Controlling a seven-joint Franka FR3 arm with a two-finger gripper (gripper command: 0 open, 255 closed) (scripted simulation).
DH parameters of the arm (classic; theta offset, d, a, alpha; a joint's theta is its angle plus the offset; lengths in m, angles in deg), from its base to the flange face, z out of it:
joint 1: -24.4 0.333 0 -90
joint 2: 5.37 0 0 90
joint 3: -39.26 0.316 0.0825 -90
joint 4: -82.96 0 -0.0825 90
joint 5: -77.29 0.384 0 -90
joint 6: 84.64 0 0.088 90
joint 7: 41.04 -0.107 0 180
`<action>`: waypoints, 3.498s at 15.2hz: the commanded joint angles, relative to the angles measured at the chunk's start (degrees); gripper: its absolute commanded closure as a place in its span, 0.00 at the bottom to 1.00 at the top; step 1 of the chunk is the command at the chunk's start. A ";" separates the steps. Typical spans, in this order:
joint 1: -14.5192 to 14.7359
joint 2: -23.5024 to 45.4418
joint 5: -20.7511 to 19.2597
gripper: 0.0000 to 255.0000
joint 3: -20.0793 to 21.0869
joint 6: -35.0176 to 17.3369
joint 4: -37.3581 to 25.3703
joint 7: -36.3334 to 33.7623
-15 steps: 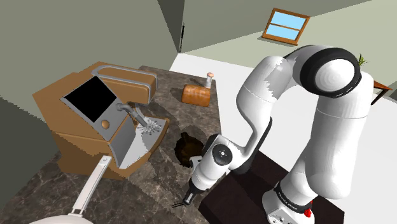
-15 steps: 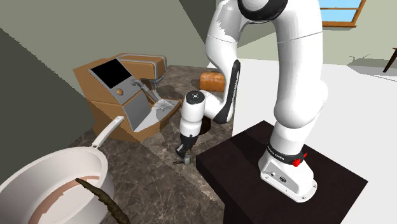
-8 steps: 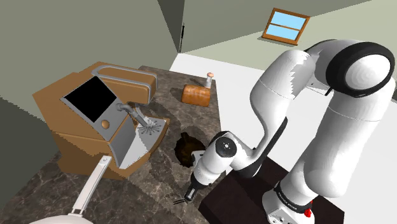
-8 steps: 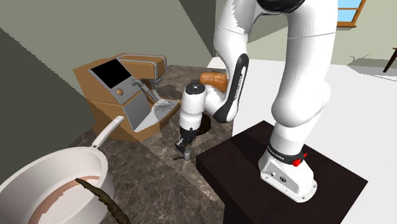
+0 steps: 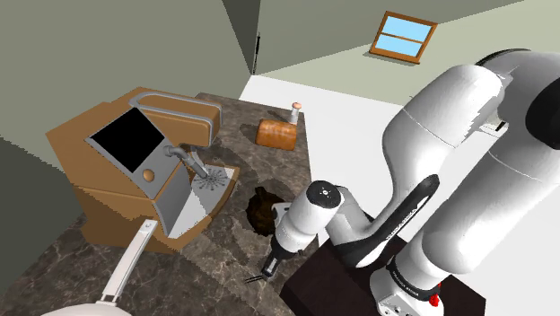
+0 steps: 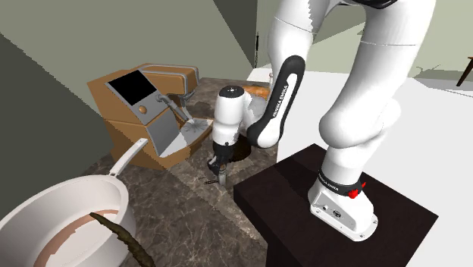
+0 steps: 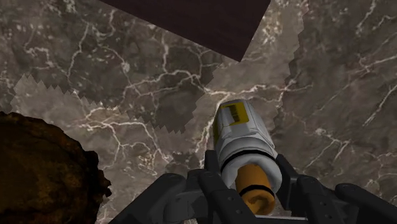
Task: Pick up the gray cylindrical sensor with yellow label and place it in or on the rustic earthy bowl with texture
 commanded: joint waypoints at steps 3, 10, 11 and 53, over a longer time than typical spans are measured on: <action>3.48 -6.58 25.77 1.00 2.07 2.38 1.74 18.88; 13.32 -14.93 40.01 1.00 -4.74 10.25 1.37 29.37; 14.05 -16.01 40.95 1.00 -5.34 11.41 1.24 30.09; 0.44 4.10 35.86 1.00 -32.52 8.20 -13.81 66.35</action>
